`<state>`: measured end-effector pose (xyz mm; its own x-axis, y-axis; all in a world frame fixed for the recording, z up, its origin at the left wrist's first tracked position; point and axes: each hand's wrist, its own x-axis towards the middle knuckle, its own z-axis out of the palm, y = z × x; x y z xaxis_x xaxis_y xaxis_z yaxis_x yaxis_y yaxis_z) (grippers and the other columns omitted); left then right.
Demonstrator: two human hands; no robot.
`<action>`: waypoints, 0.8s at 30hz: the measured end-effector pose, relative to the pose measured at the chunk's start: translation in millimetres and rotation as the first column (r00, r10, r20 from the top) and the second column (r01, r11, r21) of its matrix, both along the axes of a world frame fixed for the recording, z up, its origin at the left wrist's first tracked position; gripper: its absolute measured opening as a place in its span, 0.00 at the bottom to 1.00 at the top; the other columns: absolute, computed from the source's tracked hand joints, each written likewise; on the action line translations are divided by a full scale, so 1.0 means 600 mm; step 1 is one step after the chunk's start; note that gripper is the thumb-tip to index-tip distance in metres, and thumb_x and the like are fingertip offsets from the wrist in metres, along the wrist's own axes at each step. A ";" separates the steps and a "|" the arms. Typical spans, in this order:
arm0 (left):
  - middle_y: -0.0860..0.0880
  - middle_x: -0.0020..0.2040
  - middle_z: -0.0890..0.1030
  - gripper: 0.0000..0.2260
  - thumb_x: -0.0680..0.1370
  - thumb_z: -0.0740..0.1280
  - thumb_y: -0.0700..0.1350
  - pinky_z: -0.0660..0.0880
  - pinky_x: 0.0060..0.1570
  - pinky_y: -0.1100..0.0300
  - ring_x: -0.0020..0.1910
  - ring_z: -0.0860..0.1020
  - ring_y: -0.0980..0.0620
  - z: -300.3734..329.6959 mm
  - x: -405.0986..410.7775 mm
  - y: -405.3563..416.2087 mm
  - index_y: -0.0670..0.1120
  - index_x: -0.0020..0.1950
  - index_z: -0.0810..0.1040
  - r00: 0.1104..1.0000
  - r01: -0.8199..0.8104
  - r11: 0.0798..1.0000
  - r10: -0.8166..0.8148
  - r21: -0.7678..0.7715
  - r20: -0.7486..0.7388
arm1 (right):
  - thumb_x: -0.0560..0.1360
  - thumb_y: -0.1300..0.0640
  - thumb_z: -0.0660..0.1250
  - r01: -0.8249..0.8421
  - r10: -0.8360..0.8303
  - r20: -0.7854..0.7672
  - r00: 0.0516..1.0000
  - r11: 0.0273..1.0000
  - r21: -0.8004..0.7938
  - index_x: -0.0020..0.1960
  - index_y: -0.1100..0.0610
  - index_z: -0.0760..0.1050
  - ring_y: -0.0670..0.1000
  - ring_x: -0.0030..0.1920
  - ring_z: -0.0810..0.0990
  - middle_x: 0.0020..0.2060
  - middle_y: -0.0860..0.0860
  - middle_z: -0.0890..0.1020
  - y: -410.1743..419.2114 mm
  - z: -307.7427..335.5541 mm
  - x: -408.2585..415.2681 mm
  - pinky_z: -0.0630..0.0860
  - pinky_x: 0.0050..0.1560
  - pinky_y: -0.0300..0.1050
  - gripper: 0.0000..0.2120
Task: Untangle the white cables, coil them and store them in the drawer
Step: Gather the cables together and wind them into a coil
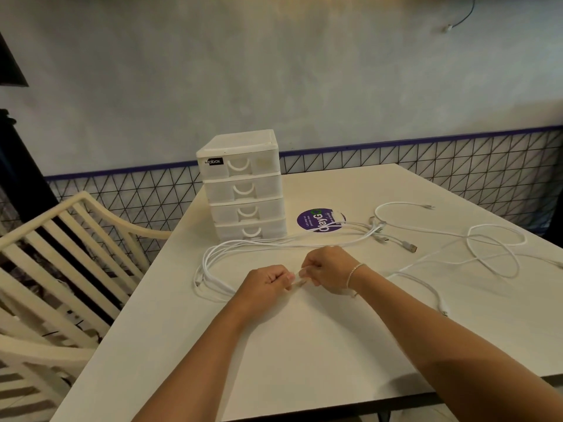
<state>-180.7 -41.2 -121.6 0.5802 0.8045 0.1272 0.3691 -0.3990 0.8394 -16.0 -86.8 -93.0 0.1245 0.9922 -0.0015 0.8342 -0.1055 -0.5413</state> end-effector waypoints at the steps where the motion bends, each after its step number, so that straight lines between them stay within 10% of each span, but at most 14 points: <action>1: 0.56 0.26 0.70 0.14 0.79 0.63 0.44 0.61 0.27 0.68 0.26 0.65 0.60 0.002 -0.002 0.004 0.49 0.33 0.74 1.000 -0.020 1.000 0.021 0.017 -0.016 | 0.77 0.54 0.64 -0.007 0.007 0.015 1.000 1.000 -0.008 0.46 0.53 0.78 0.45 0.36 0.74 0.30 0.44 0.77 -0.007 0.004 0.004 0.68 0.38 0.32 0.06; 15: 0.54 0.30 0.71 0.12 0.80 0.61 0.44 0.64 0.32 0.67 0.29 0.66 0.59 0.009 -0.026 -0.006 0.52 0.37 0.76 0.981 0.117 0.993 -0.111 0.029 -0.159 | 0.73 0.51 0.69 0.011 -0.006 -0.083 0.997 0.998 0.059 0.33 0.49 0.74 0.41 0.31 0.72 0.27 0.43 0.77 -0.024 -0.004 0.012 0.67 0.35 0.32 0.11; 24: 0.56 0.30 0.72 0.12 0.81 0.58 0.39 0.65 0.39 0.66 0.33 0.68 0.57 0.011 -0.056 0.010 0.47 0.46 0.80 0.992 0.076 0.991 -0.087 -0.113 -0.091 | 0.76 0.59 0.65 -0.028 0.008 -0.228 0.974 0.996 -0.082 0.43 0.56 0.78 0.35 0.23 0.72 0.32 0.47 0.79 -0.032 0.012 0.050 0.65 0.27 0.24 0.05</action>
<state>-214.2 -35.3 -114.8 0.6495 0.7602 -0.0178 0.4198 -0.3390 0.8419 13.9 -106.2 -85.9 0.0935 0.9894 -0.1114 0.6924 -0.1451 -0.7068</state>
